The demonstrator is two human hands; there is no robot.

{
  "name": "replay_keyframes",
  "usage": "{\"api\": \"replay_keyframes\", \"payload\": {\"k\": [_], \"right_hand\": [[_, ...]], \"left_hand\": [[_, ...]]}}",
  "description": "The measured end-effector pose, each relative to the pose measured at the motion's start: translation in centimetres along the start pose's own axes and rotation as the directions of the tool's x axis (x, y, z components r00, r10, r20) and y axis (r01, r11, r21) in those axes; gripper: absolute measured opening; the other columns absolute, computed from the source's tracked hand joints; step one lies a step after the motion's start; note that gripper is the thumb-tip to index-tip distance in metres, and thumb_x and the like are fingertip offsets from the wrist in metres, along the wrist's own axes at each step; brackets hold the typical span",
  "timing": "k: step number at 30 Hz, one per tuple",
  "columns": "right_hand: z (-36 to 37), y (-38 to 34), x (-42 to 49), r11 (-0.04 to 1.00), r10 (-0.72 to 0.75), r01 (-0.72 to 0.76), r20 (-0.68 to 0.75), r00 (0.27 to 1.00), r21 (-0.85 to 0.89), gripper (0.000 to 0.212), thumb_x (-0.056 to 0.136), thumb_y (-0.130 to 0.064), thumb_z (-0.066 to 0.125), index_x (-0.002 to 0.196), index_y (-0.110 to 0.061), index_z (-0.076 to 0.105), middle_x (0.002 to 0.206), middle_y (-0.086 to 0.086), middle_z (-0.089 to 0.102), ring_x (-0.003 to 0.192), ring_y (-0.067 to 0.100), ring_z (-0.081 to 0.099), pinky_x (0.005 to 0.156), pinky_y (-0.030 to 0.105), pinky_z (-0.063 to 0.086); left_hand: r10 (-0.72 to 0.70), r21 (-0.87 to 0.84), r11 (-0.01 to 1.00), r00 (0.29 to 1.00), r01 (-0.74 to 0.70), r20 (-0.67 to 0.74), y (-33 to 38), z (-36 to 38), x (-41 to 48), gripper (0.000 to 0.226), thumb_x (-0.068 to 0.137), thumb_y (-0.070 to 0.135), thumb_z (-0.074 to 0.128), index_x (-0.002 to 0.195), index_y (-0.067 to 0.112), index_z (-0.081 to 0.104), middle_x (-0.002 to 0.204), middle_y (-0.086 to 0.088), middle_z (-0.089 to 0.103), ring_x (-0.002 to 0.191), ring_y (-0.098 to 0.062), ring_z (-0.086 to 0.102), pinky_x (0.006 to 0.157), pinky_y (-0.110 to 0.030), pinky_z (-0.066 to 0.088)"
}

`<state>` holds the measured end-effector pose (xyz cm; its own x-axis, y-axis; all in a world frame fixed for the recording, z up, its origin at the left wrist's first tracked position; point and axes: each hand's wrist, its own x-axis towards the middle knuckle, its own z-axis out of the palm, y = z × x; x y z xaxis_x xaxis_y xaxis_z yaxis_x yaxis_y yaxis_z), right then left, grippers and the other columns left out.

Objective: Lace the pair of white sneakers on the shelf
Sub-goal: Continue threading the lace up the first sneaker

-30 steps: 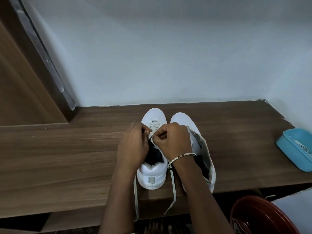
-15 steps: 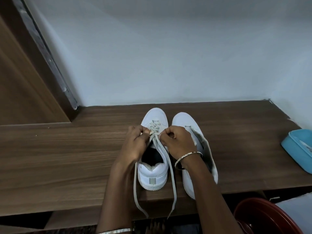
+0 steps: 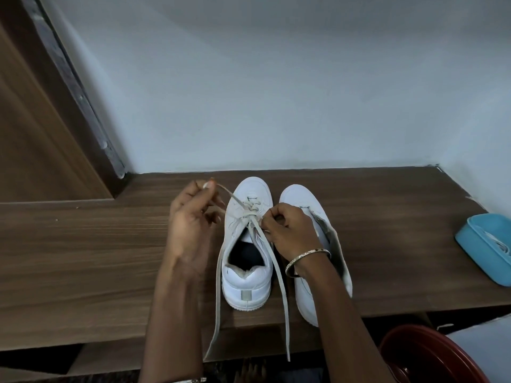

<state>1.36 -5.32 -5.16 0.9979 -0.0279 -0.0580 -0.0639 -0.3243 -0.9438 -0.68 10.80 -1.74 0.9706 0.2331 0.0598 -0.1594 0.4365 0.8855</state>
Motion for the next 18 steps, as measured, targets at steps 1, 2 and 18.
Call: {"api": "replay_keyframes", "payload": {"k": [1, 2, 18], "right_hand": [[0.0, -0.1, 0.0, 1.0, -0.013, 0.013, -0.007, 1.0, -0.002, 0.01, 0.078, -0.025, 0.065, 0.078, -0.017, 0.069, 0.075, 0.001, 0.073, 0.077, 0.021, 0.071, 0.08, 0.049, 0.059], [-0.1, -0.1, 0.0, 1.0, -0.031, 0.031, -0.013, 0.999, -0.004, 0.003, 0.08, -0.019, 0.067, 0.08, -0.017, 0.069, 0.076, 0.0, 0.072, 0.075, 0.017, 0.07, 0.08, 0.045, 0.06], [-0.3, -2.9, 0.1, 0.778, 0.264, -0.242, 0.048, 0.963, 0.58, 0.024, 0.097, -0.018, 0.061, 0.074, -0.012, 0.063, 0.079, 0.004, 0.068, 0.079, 0.018, 0.065, 0.075, 0.034, 0.052]], "left_hand": [[-0.019, -0.086, 0.996, 0.999, 0.016, -0.034, -0.1, -0.7, 0.2, 0.017, 0.085, 0.027, 0.064, 0.074, 0.018, 0.054, 0.062, 0.005, 0.052, 0.063, -0.012, 0.048, 0.059, -0.025, 0.035], [-0.045, -0.166, 0.986, 0.996, 0.032, -0.076, -0.2, -1.2, 0.3, 0.019, 0.086, 0.029, 0.062, 0.074, 0.019, 0.053, 0.061, 0.004, 0.047, 0.065, -0.014, 0.047, 0.062, -0.027, 0.036], [-0.3, -0.242, 0.954, 0.593, 0.177, -0.747, -0.9, -5.5, 0.7, 0.024, 0.087, 0.016, 0.07, 0.077, 0.019, 0.049, 0.061, 0.0, 0.042, 0.039, -0.008, 0.039, 0.044, -0.018, 0.038]]}}
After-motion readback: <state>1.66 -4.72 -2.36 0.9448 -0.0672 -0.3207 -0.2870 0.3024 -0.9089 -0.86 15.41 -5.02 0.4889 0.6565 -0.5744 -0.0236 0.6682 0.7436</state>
